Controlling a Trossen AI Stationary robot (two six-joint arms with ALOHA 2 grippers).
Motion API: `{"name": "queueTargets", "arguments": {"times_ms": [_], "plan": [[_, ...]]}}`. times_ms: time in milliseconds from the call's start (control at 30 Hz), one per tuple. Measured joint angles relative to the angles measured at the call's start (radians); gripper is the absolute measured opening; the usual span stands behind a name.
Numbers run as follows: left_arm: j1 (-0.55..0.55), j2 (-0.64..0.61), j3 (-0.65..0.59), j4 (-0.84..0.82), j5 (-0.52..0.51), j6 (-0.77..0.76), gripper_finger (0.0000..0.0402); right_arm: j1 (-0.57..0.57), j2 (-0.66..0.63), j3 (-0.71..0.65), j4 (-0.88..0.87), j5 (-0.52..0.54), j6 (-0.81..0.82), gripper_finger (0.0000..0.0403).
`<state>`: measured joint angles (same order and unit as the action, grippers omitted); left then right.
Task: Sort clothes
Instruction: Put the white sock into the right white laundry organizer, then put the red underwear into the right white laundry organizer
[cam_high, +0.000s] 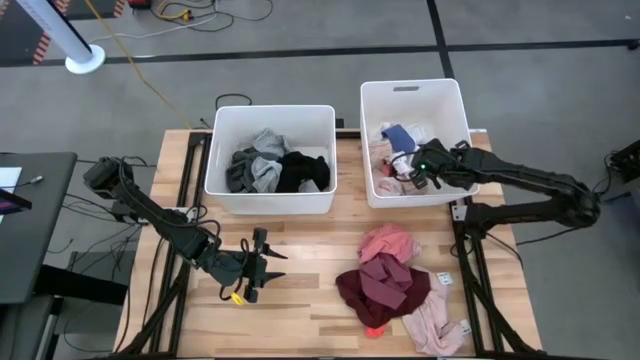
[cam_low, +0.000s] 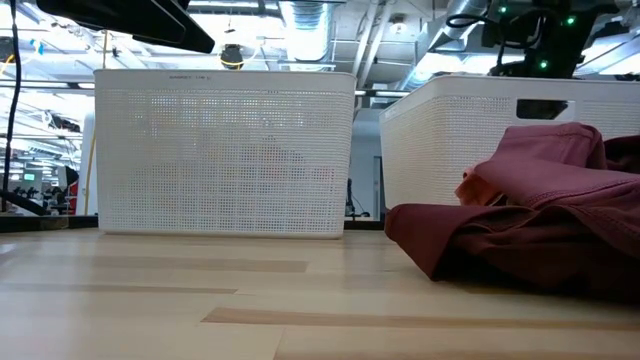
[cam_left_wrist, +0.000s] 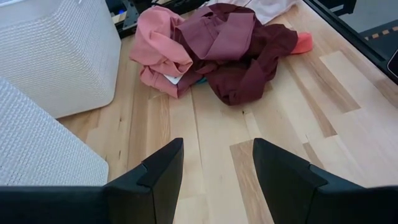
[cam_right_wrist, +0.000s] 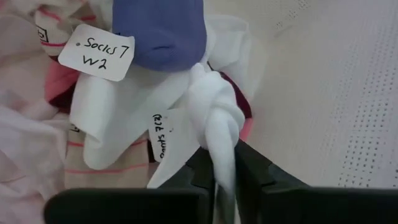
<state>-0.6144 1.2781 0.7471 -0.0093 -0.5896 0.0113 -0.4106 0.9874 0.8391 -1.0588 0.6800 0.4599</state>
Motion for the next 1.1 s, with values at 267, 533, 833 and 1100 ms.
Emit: {"name": "queueTargets", "arguments": {"times_ms": [267,533,833,1100], "plan": [[0.0,0.0,0.0,0.0,0.0,0.0,0.0187,0.004,0.0,0.0,0.027,-0.001,0.002,0.0135],[0.0,0.0,0.001,0.0,0.0,0.0,0.0187,0.004,0.0,0.0,0.054,-0.005,0.003,0.0187],[0.003,0.0,0.001,0.0,0.0,0.008,0.0187,0.029,-0.069,0.0,0.125,-0.005,-0.017,0.0184],[0.03,0.0,0.001,0.0,0.0,0.008,0.0187,0.123,-0.198,0.0,0.316,-0.004,-0.136,0.0176]]}}
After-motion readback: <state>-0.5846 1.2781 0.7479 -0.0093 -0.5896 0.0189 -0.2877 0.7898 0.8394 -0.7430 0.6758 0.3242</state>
